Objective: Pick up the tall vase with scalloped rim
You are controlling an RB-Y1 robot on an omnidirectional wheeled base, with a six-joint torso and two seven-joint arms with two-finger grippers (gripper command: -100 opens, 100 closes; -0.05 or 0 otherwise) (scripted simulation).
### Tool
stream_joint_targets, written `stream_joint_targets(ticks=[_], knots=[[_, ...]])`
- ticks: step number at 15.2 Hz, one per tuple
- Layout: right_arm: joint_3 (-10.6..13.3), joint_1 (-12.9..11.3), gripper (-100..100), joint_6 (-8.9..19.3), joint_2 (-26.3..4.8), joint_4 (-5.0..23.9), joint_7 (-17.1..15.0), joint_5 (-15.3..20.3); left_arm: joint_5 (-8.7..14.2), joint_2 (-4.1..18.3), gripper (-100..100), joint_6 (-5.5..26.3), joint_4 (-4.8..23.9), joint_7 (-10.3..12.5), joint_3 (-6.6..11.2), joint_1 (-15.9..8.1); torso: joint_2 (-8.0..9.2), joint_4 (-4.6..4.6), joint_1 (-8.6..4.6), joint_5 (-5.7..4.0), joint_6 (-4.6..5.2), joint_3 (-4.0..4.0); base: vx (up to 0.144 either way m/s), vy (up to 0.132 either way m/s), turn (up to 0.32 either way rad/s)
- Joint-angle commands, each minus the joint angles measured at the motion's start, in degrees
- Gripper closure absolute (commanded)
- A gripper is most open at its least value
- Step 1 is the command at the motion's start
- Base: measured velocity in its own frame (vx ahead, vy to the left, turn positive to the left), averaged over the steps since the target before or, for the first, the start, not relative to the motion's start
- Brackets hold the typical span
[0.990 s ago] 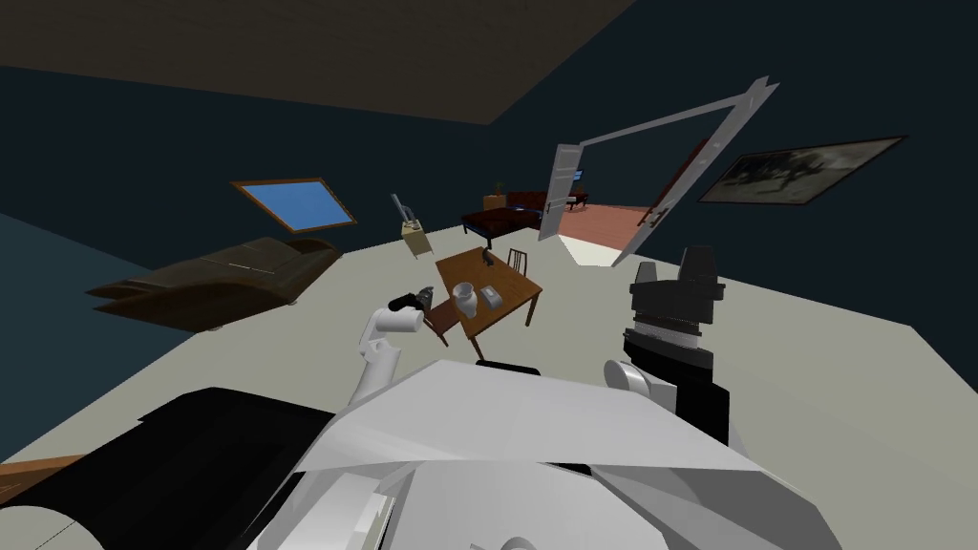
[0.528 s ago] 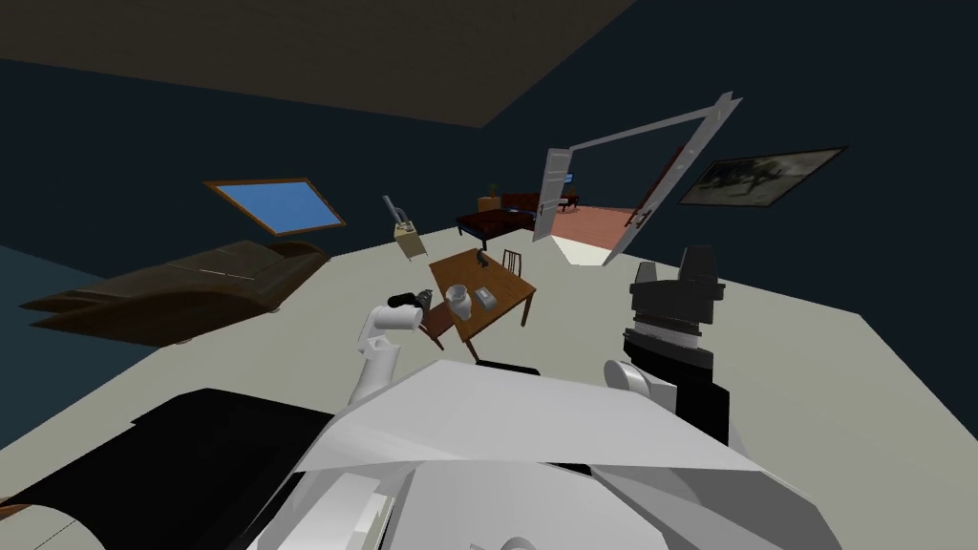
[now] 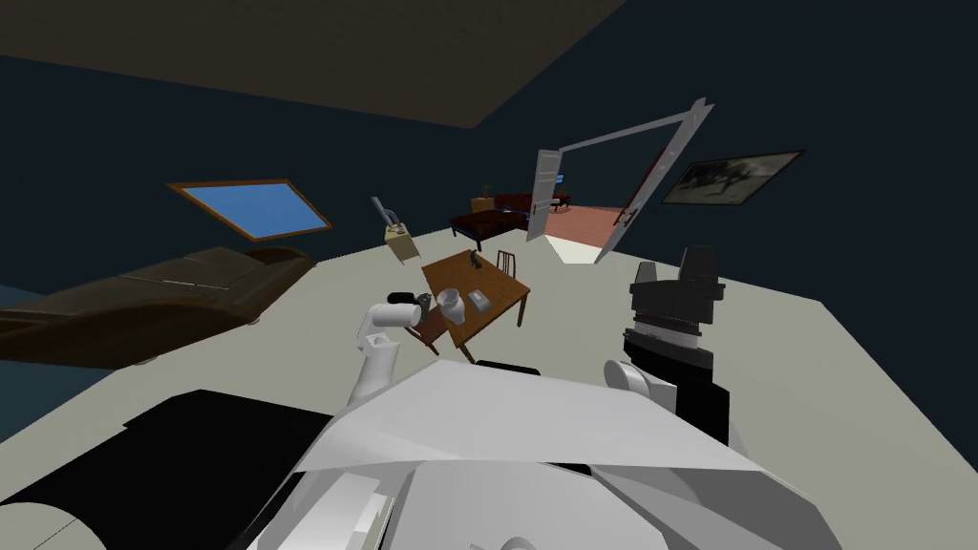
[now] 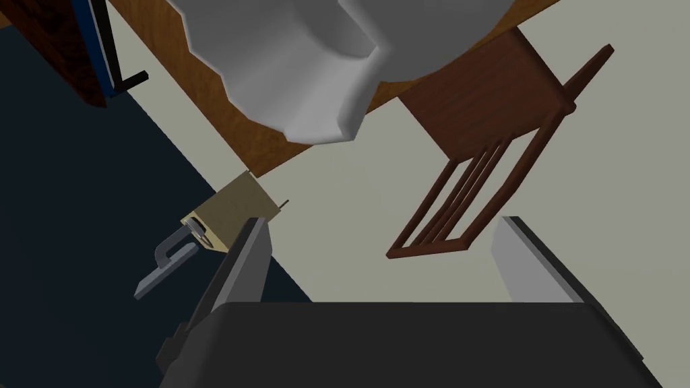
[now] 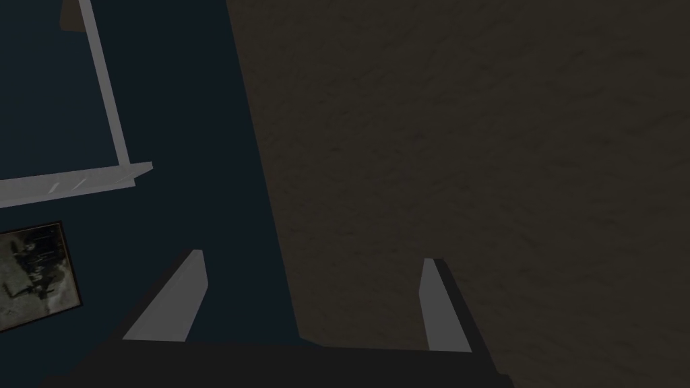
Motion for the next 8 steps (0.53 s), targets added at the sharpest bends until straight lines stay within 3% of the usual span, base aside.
stream_joint_targets(ticks=[1, 8], knots=[[0.00, 0.00, 0, 0.00, 0.00, 0.00, 0.00, 0.00, 0.56, 0.16, -100, 2.86, 0.09, -0.23, 0.56, -0.94, 0.00, 0.00, 0.00, 0.00, 0.00, 0.00, 0.059, -0.016, -0.093], [0.00, 0.00, 0, 0.00, 0.00, 0.00, 0.00, 0.00, 1.50, 0.27, -100, 10.23, 0.28, -0.69, 1.49, -2.19, 0.08, 0.02, 0.01, 0.00, 0.01, 0.05, 0.036, -0.016, -0.070]])
